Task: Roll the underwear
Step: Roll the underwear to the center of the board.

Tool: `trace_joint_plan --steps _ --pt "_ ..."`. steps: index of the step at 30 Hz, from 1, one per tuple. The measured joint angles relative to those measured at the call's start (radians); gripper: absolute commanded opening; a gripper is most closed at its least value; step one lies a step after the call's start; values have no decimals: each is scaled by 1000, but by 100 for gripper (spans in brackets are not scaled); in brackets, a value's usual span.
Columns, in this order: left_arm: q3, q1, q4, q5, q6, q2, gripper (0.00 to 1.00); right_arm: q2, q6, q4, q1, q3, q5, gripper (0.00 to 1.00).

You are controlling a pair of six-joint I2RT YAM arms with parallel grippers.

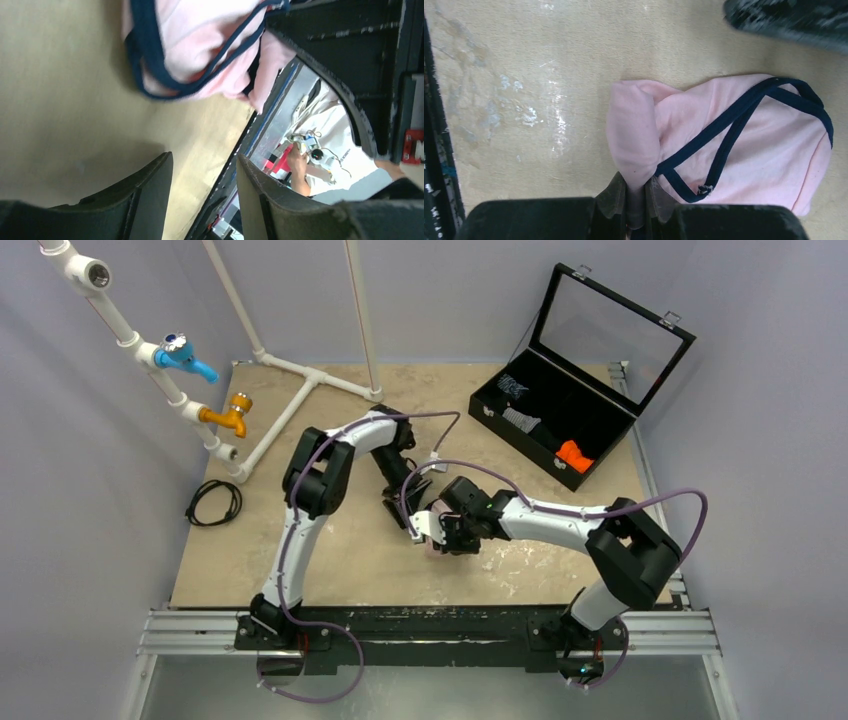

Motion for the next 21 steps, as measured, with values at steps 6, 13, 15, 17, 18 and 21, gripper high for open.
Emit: trace_joint_plan --steps 6,13,15,17,18,21 --pt "-106 68 46 -61 7 -139 49 47 11 -83 -5 63 -53 0" --pt "-246 172 126 -142 -19 -327 49 178 9 -247 -80 214 -188 0" --pt "-310 219 164 -163 -41 -382 50 225 -2 -307 -114 266 -236 0" --pt "-367 262 205 -180 -66 -431 50 279 -19 -369 -141 323 -277 0" --pt "-401 283 230 -192 -75 -464 50 310 -29 -405 -153 357 -298 0" --pt "-496 324 311 -230 -105 -587 54 402 -58 -511 -185 455 -357 0"
